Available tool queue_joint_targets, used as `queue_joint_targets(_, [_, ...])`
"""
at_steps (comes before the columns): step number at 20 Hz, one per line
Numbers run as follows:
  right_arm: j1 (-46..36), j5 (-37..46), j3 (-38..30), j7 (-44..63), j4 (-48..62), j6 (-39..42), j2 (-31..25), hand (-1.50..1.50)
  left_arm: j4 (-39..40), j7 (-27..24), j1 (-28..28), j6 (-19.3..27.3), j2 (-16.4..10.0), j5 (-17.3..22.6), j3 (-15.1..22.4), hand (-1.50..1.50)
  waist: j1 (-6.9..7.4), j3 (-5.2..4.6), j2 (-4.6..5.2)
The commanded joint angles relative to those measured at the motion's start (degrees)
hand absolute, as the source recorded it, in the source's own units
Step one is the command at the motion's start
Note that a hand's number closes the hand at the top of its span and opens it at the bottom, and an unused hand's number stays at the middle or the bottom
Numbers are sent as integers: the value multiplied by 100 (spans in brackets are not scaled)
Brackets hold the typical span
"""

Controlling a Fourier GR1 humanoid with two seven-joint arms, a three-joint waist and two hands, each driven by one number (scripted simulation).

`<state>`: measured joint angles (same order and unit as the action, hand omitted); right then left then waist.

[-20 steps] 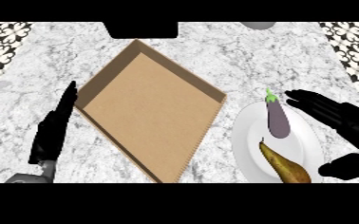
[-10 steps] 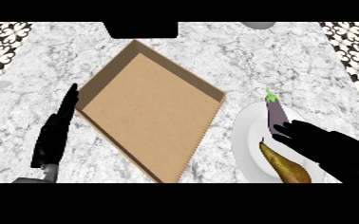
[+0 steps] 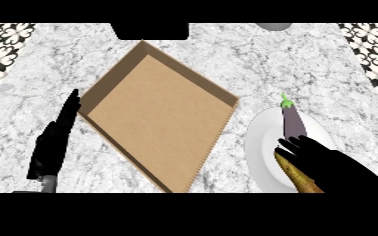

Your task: Pick the pear from the plate and place it in the cardboard box

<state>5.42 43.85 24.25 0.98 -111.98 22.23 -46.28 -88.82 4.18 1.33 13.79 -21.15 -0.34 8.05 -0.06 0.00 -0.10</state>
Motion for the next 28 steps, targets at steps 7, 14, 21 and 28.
queue_joint_targets(7, [285,891,-284,-794,983,-487,360,-150,-350,189,237,-419,43,-88,-327,0,12,2,4])
queue_joint_targets(14, [-191,1072,-598,-849,1071,81,926,-150,397,-184,-214,-484,455,-435,-455,0,4,-1,11])
queue_joint_targets(21, [406,1507,-686,-1186,1096,-249,1127,-150,446,-440,37,-677,550,-480,-720,0,-4,-1,8])
queue_joint_targets(28, [382,2061,-510,-1101,1338,-280,1727,-150,-293,165,139,-802,653,-682,-739,0,9,0,5])
